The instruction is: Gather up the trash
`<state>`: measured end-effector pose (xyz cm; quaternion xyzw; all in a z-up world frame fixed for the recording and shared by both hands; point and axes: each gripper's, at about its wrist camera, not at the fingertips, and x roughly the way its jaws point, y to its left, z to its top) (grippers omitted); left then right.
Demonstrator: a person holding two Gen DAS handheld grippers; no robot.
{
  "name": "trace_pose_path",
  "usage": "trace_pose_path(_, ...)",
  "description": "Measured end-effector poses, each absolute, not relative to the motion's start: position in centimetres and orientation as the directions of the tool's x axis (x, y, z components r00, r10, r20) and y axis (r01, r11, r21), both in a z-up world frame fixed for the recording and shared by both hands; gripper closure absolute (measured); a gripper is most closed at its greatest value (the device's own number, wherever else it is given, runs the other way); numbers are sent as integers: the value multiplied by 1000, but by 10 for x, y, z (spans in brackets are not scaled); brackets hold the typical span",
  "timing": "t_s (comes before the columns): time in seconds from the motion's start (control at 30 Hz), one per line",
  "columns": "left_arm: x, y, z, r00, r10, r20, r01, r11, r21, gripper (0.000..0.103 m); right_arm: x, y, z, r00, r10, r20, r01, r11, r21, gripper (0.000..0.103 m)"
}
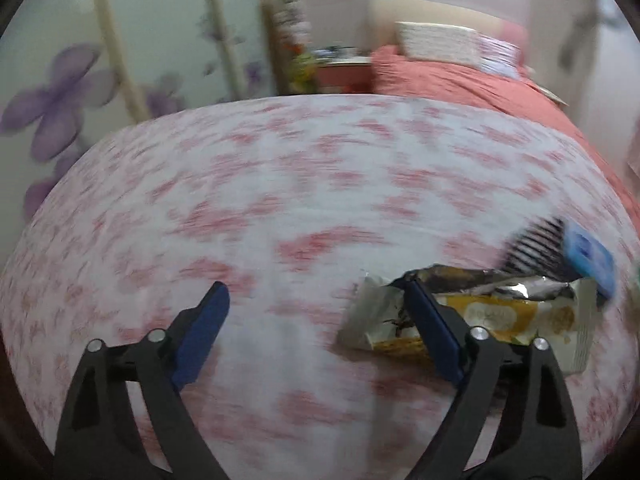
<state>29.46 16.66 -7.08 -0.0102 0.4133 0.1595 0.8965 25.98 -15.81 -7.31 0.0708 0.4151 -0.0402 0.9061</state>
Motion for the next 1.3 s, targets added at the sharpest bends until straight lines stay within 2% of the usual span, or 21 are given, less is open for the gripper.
trace_pose_path(0.07, 293, 185, -71, 588, 322, -742, -350, 928, 126, 22, 260, -160, -73, 652, -11, -758, 132, 986, 99, 93)
trace_pose_path(0.17, 288, 199, -71, 571, 351, -742, -377, 915, 143, 22, 259, -159, -73, 652, -15, -758, 132, 987, 94, 93)
trace_pose_path(0.27, 279, 206, -63, 600, 290, -745, -365, 929, 68, 21, 260, -159, -73, 651, -20, -758, 133, 987, 89, 93)
trace_pose_path(0.4, 273, 199, -50, 655, 216, -724, -315, 949, -3, 14, 259, -158, -74, 650, -25, -759, 134, 988, 82, 93)
trace_pose_path(0.6, 287, 173, -55, 667, 214, -714, -209, 973, 97, 14, 258, -154, -73, 643, -29, -765, 134, 988, 75, 93)
trace_pose_path(0.7, 293, 175, -65, 637, 229, -736, -209, 970, 121, 22, 256, -154, -73, 639, -25, -769, 130, 989, 75, 93)
trace_pose_path(0.77, 287, 182, -69, 622, 207, -755, -219, 972, 86, 27, 253, -155, -73, 637, -22, -771, 128, 989, 77, 93)
trace_pose_path(0.9, 271, 191, -72, 610, 193, -769, -240, 969, 53, 28, 250, -152, -73, 633, -21, -774, 130, 988, 79, 93)
trace_pose_path(1.03, 253, 187, -69, 630, 129, -766, -204, 979, -2, 28, 243, -149, -72, 628, 3, -779, 120, 988, 100, 93)
trace_pose_path(1.1, 246, 184, -65, 646, 107, -756, -197, 980, -29, 27, 240, -149, -72, 626, 25, -780, 111, 986, 121, 93)
trace_pose_path(1.17, 242, 178, -60, 657, 84, -750, -189, 980, -56, 18, 237, -147, -72, 624, 38, -780, 104, 986, 132, 93)
trace_pose_path(1.3, 237, 159, -49, 690, 50, -722, -178, 979, -102, 8, 233, -143, -72, 623, 39, -781, 97, 987, 127, 93)
